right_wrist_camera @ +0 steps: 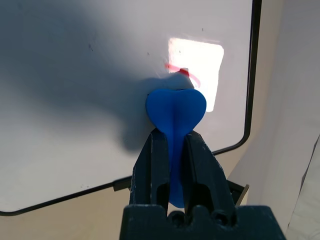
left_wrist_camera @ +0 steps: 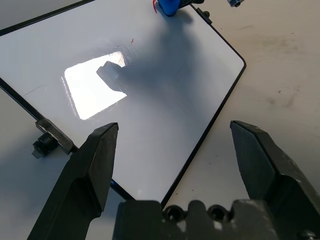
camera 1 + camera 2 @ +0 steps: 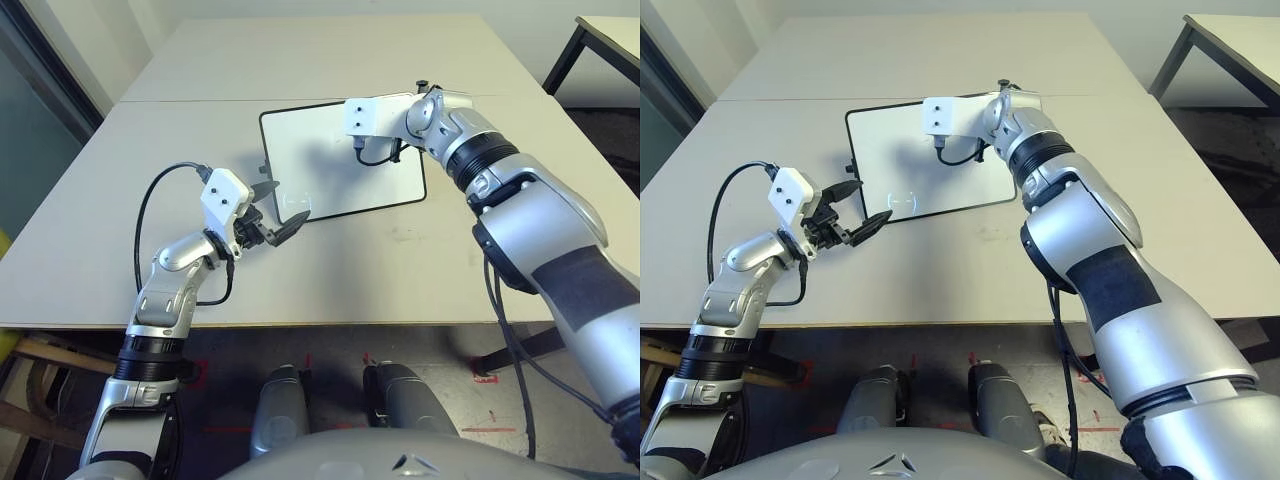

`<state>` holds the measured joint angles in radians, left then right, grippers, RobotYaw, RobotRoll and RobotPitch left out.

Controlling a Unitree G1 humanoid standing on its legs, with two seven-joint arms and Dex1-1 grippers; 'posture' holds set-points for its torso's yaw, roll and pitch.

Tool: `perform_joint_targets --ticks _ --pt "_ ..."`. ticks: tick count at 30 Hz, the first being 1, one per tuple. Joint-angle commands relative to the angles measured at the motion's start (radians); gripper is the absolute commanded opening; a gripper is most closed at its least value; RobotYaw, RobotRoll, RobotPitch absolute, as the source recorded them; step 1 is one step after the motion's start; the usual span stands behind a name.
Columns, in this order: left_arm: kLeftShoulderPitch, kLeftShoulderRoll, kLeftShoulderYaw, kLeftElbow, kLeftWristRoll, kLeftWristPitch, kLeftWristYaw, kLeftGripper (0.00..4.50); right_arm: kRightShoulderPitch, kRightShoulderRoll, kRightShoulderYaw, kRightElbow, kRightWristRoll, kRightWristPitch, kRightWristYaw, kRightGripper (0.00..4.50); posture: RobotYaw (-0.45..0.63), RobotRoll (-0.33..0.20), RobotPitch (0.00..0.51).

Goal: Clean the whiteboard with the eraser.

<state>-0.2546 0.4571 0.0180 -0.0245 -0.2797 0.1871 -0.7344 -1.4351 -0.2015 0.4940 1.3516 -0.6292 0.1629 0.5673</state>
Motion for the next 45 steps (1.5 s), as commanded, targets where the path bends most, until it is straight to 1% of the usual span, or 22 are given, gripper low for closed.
perform_joint_targets --ticks 1,5,14,18,23,29,36,45 --pt "0.009 0.001 -0.01 -0.014 0.009 0.0 0.003 4.5 0.002 -0.022 -0.021 0.023 0.011 0.018 -0.018 0.12 0.0 0.0 0.059" --pt "0.008 0.0 -0.012 -0.013 0.01 0.001 0.003 4.5 -0.011 -0.027 -0.06 0.023 0.044 0.033 -0.024 0.12 0.01 0.0 0.059" --pt "0.014 -0.002 -0.011 -0.023 0.011 0.005 0.009 4.5 -0.031 0.011 -0.182 0.019 0.151 0.092 0.009 0.12 0.02 0.0 0.059" --pt "0.026 -0.005 -0.012 -0.037 0.011 0.009 0.016 4.5 -0.038 0.025 -0.248 0.018 0.203 0.127 -0.02 0.12 0.03 0.0 0.062" --pt "0.037 -0.008 -0.013 -0.05 0.01 0.014 0.025 4.5 -0.033 0.033 -0.275 0.019 0.221 0.151 -0.068 0.12 0.04 0.0 0.064" --pt "0.052 -0.009 -0.012 -0.068 0.008 0.02 0.034 4.5 -0.02 0.042 -0.263 0.023 0.205 0.16 -0.107 0.12 0.06 0.0 0.068" --pt "0.069 -0.011 -0.009 -0.092 0.006 0.03 0.048 4.5 0.009 0.046 -0.232 0.031 0.182 0.208 -0.078 0.12 0.07 0.0 0.073" --pt "0.074 -0.017 -0.013 -0.093 0.005 0.03 0.055 4.5 0.051 0.011 -0.188 0.032 0.149 0.218 -0.031 0.12 0.07 0.0 0.075"
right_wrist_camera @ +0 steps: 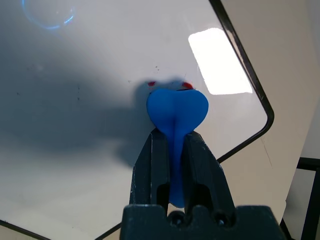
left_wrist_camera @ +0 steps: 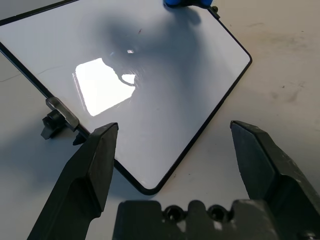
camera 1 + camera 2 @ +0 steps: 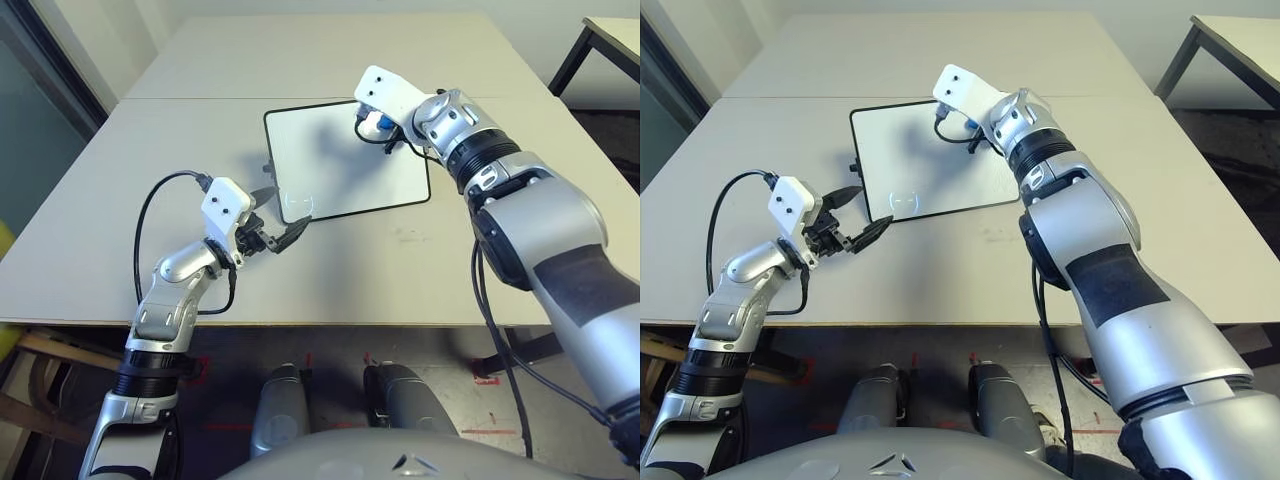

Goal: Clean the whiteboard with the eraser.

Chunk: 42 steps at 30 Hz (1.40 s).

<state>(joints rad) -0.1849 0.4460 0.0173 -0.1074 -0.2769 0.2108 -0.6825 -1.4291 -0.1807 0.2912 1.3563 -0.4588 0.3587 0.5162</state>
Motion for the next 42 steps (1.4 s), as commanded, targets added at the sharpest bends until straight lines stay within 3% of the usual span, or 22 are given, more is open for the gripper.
perform_joint_targets --ticks 1,28,42 --pt "0.003 -0.007 -0.013 -0.008 0.003 0.005 0.003 4.5 0.048 -0.013 0.019 0.027 -0.022 0.022 0.022 0.12 0.07 0.0 0.075" --pt "0.016 -0.02 -0.014 -0.025 0.005 0.005 0.029 4.5 -0.023 0.057 -0.086 0.017 0.047 -0.017 -0.081 0.12 0.1 0.0 0.076" --pt "0.035 -0.024 -0.01 -0.044 0.006 0.004 0.047 4.5 -0.029 0.083 -0.083 0.02 0.043 -0.031 -0.084 0.12 0.12 0.0 0.072"
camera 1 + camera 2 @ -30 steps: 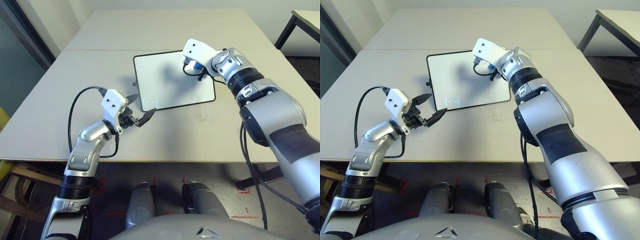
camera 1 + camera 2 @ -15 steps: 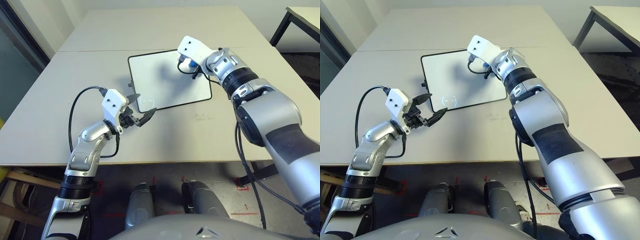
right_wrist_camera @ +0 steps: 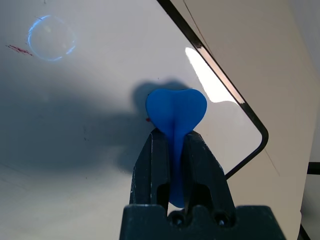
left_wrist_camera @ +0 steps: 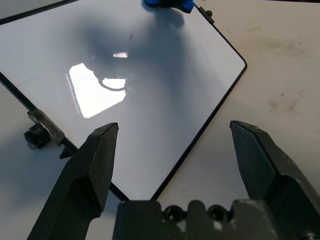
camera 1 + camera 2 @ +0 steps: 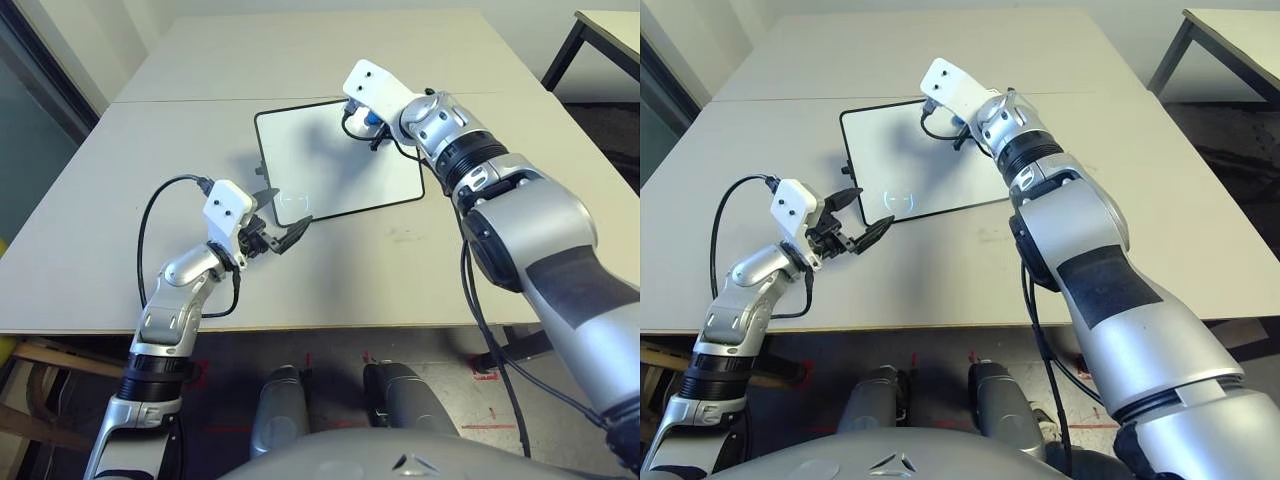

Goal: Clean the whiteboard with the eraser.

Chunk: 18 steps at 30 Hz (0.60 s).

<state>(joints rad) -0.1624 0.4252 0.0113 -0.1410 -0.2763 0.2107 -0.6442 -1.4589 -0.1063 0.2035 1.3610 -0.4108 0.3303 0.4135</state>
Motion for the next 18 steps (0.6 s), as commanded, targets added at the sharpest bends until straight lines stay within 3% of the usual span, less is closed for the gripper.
perform_joint_targets --ticks 1,8,18 --pt "0.013 -0.004 -0.004 -0.01 0.005 0.004 0.009 4.5 0.009 0.007 0.019 0.017 -0.016 0.005 0.035 0.12 0.12 0.0 0.072" --pt "0.009 -0.005 -0.007 -0.004 0.006 0.002 0.007 4.5 0.082 -0.021 0.123 0.026 -0.096 0.033 0.146 0.12 0.12 0.0 0.073" --pt "-0.012 -0.011 -0.018 0.025 0.01 -0.008 -0.005 4.5 0.113 -0.057 0.127 0.018 -0.091 0.045 0.158 0.12 0.08 0.0 0.071"
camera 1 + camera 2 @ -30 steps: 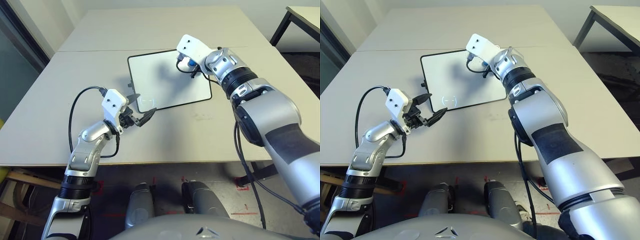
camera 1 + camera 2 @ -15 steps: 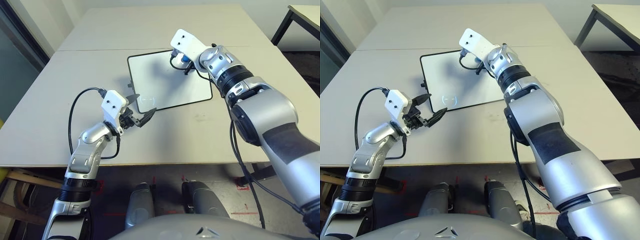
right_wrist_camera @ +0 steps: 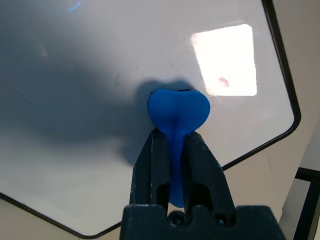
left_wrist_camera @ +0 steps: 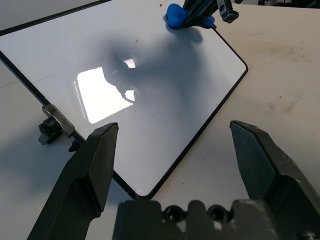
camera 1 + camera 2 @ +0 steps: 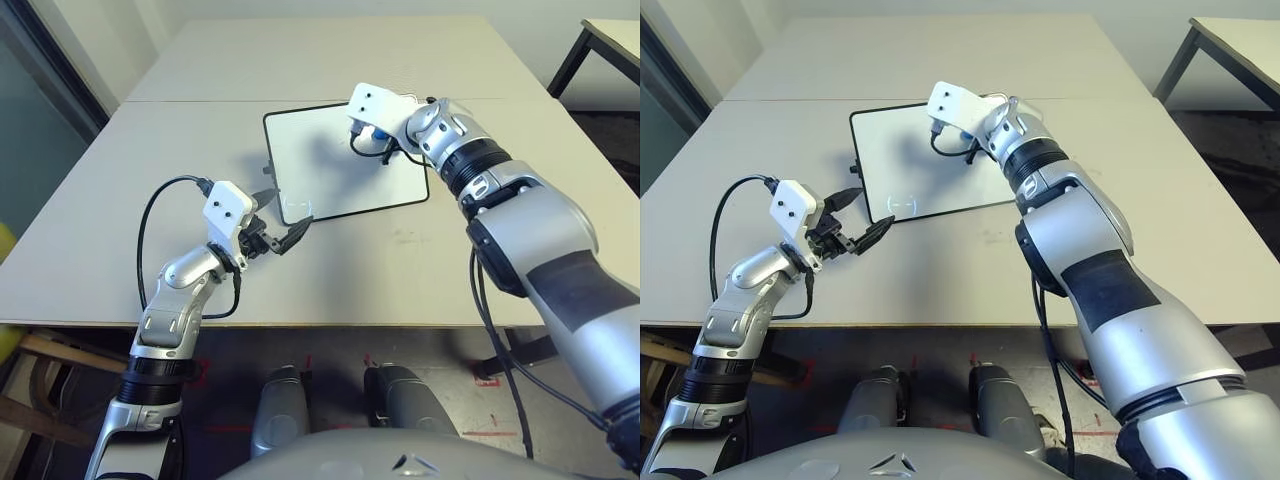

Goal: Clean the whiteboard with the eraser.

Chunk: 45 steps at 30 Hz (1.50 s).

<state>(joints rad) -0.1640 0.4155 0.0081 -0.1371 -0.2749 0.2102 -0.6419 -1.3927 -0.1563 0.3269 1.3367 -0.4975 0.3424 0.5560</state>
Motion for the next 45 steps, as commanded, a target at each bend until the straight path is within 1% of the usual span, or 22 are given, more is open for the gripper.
perform_joint_targets --ticks 1,7,12,16,19,25,29,32,37,45 --pt "-0.014 -0.002 -0.016 0.026 0.009 -0.009 -0.01 4.5 0.041 -0.008 -0.001 0.041 0.001 0.032 0.017 0.12 0.08 0.0 0.071" --pt "-0.035 -0.004 -0.019 0.051 0.004 -0.023 -0.02 4.5 -0.004 -0.012 -0.022 0.028 0.026 0.028 0.05 0.12 0.07 0.0 0.071" --pt "-0.042 -0.019 -0.011 0.054 -0.011 -0.035 -0.021 4.5 -0.065 -0.055 -0.067 -0.008 0.09 0.122 0.195 0.12 0.04 0.0 0.087" --pt "-0.042 -0.027 -0.011 0.061 -0.009 -0.046 -0.02 4.5 -0.078 -0.126 -0.077 -0.045 0.117 0.219 0.283 0.12 0.02 0.0 0.095" --pt "-0.05 -0.039 -0.015 0.075 -0.01 -0.061 -0.022 4.5 -0.07 -0.208 -0.096 -0.083 0.147 0.332 0.333 0.12 -0.01 0.0 0.103" --pt "-0.067 -0.063 -0.016 0.112 -0.008 -0.091 -0.024 4.5 -0.022 -0.359 -0.125 -0.097 0.172 0.494 0.288 0.12 -0.03 0.0 0.11" --pt "-0.065 -0.067 -0.013 0.121 -0.007 -0.101 -0.023 4.5 0.007 -0.401 -0.139 -0.089 0.194 0.569 0.259 0.12 -0.04 0.0 0.114" --pt "-0.065 -0.068 -0.009 0.125 -0.007 -0.104 -0.018 4.5 0.041 -0.413 -0.163 -0.073 0.22 0.63 0.242 0.12 -0.03 0.0 0.115" --pt "-0.062 -0.062 0.0 0.119 -0.009 -0.098 -0.014 4.5 0.087 -0.396 -0.214 -0.063 0.278 0.709 0.196 0.12 -0.02 0.0 0.117" --pt "-0.051 -0.034 0.024 0.087 -0.014 -0.068 -0.012 4.5 0.138 -0.353 -0.27 -0.057 0.346 0.751 0.11 0.12 0.01 0.0 0.118"
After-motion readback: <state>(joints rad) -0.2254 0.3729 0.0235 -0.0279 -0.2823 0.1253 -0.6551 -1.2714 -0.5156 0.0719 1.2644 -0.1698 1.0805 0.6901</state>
